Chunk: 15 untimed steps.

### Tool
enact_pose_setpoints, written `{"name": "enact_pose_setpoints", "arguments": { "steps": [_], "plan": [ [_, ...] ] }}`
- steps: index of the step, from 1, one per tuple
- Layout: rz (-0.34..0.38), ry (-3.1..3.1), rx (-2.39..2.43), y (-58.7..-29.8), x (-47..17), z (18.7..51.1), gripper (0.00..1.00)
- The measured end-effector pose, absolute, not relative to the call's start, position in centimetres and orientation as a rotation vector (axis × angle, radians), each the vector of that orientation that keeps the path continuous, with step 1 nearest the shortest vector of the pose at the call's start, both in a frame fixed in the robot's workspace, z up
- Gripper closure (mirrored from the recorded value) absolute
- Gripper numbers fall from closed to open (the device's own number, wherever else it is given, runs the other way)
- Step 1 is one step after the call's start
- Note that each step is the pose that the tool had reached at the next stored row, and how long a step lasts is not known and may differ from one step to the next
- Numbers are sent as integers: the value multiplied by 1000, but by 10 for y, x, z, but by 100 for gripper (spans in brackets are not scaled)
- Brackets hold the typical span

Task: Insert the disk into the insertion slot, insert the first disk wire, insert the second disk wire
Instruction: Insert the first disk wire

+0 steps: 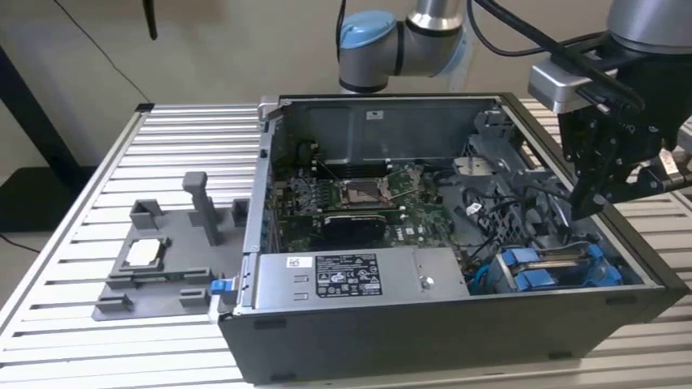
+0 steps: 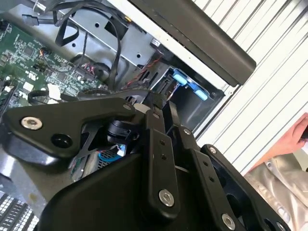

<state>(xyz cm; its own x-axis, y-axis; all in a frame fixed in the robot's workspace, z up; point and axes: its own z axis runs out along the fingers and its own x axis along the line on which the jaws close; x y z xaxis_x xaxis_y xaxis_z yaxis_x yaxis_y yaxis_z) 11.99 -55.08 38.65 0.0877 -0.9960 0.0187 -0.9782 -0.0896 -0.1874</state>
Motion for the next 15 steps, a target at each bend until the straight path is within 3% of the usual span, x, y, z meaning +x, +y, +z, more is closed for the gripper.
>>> {"name": "enact_pose_setpoints", "arguments": {
  "steps": [5,6,15],
  "plan": [
    [-228,2034,-2228,-550,120,386,80],
    [-231,2035,-2230,-550,120,386,73],
    [-242,2036,-2232,-546,120,383,73]
  ]
}}
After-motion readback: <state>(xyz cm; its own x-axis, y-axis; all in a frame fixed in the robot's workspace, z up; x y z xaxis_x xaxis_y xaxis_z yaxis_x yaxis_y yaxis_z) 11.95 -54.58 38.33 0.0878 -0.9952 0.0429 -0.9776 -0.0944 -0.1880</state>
